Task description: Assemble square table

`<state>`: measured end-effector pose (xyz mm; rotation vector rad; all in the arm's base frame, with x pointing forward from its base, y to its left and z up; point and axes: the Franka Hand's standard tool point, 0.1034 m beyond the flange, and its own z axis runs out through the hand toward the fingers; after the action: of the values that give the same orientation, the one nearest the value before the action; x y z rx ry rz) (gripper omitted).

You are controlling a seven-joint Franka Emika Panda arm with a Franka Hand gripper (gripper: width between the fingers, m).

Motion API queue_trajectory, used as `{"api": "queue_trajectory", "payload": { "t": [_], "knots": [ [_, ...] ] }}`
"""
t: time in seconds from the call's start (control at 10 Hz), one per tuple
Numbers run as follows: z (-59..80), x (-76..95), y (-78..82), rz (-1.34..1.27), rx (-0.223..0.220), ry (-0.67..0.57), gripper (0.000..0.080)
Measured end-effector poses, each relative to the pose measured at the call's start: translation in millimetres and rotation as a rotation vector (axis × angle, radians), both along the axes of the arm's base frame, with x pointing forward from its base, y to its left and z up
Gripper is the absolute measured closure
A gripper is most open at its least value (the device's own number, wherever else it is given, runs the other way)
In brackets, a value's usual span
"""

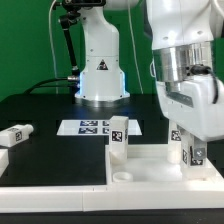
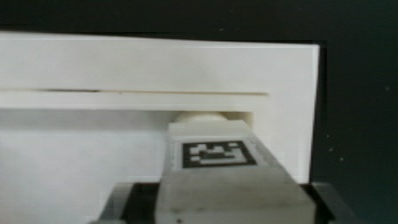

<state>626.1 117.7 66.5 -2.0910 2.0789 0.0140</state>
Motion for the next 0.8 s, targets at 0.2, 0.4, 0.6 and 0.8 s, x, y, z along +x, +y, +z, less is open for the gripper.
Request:
{"api": "queue_trajectory", "payload": {
  "t": [0.2,0.4,0.6,0.8],
  "knots": [
    [-0.9,-0.2,-0.3,0.04,-0.006,-0.005,0.049],
    [-1.9,2.7,-2.6,0.147,-0.028,-0.04,0.0307],
    [-1.9,2.7,-2.6,0.147,-0.028,-0.04,0.0159],
    [-1.9,2.7,-2.6,0.147,-0.028,-0.04,0.0151]
  ]
}}
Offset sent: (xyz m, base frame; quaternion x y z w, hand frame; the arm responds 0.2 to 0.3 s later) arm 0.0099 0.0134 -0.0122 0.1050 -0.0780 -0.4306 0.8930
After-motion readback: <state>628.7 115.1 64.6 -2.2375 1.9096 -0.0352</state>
